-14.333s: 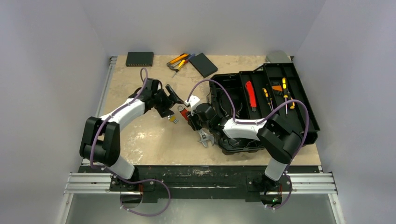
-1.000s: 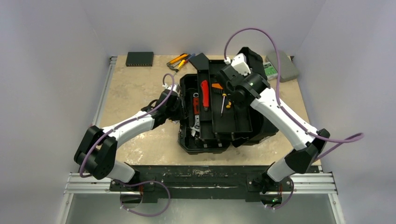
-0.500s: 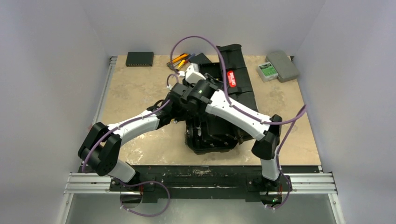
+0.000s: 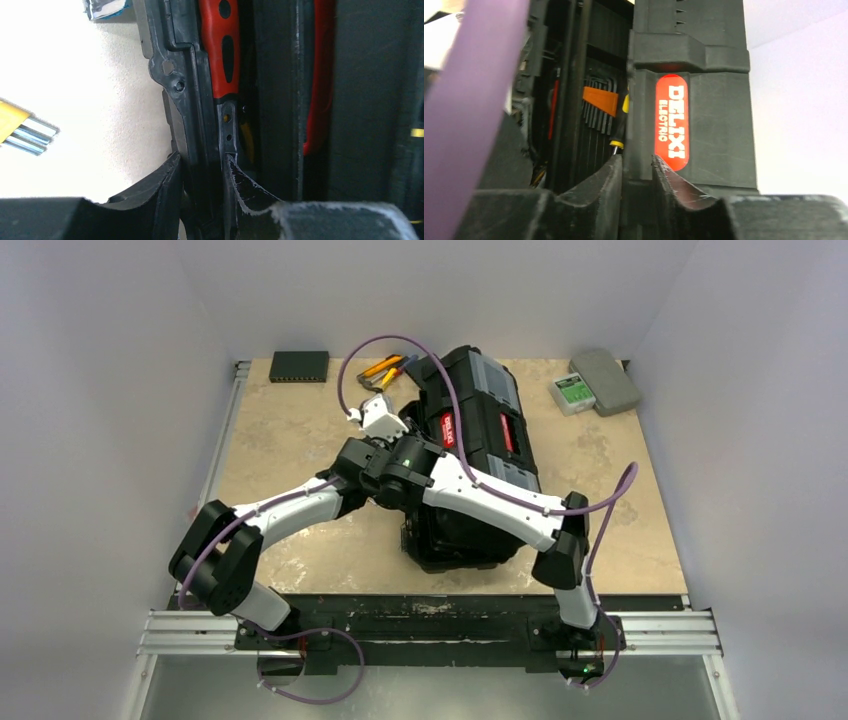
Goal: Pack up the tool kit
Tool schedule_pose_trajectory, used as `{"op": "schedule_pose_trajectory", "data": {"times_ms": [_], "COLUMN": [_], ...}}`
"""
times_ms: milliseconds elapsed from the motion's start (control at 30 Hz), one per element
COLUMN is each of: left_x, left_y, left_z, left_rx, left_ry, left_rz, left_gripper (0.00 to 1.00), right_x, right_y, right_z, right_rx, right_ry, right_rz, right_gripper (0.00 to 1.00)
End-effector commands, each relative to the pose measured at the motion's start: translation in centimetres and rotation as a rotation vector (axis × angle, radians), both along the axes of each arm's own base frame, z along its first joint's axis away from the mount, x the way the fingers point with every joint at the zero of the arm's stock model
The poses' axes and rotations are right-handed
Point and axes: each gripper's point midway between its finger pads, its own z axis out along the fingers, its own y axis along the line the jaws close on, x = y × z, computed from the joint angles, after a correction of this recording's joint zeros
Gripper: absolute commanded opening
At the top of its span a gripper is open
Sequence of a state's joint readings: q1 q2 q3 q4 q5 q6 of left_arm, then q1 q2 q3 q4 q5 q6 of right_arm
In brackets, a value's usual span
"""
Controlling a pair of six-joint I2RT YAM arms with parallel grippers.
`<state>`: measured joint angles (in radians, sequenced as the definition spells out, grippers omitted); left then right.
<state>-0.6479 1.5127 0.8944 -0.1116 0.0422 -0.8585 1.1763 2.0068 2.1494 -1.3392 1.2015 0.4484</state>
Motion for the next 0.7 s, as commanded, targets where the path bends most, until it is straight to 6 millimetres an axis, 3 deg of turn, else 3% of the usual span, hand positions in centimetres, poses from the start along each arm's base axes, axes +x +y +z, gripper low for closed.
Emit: {"op": "schedule_pose_trajectory", "data": {"times_ms": [0,67,167,300,367,500,667], "left_x": [-1.9,-1.8,-1.6,-1.5,-1.7,-2.0,-2.5], "left_y": [-4.1,-3.6,-2.5,0.5,1.7,3.4,6.0], "left_z": [3.5,3.5,3.8,4.7,5.5,7.8,10.3], "left_rx": [-0.228,-0.231,-0.234,-0.234,-0.223,-0.166,-0.106], "left_ry": [-0.004,-0.007,-0.009,-0.012,-0.024,-0.056,-0.118], "left_rz": [-0.166,-0.16,-0.135,-0.059,-0.04,-0.013,0.049], "left_gripper": [0.0,0.03,0.15,0.38,0.44,0.47,0.49], "right_x": [-1.3,-1.7,-2.0,-1.9,-2.1,-2.3,-1.8], "right_y": [1.6,2.2,1.3,-0.7,-1.4,-2.0,-5.8], "right_z": [3.2,3.9,4.4,3.2,2.7,3.6,4.2], "right_rx": [0.291,0.379,0.433,0.466,0.509,0.702,0.864], "right_ry": [0.007,0.021,0.022,0.061,0.085,0.097,0.073], "right_rz": [0.096,0.151,0.163,0.133,0.137,0.211,0.217], "right_gripper": [0.36,0.41,0.44,0.44,0.44,0.47,0.47]}}
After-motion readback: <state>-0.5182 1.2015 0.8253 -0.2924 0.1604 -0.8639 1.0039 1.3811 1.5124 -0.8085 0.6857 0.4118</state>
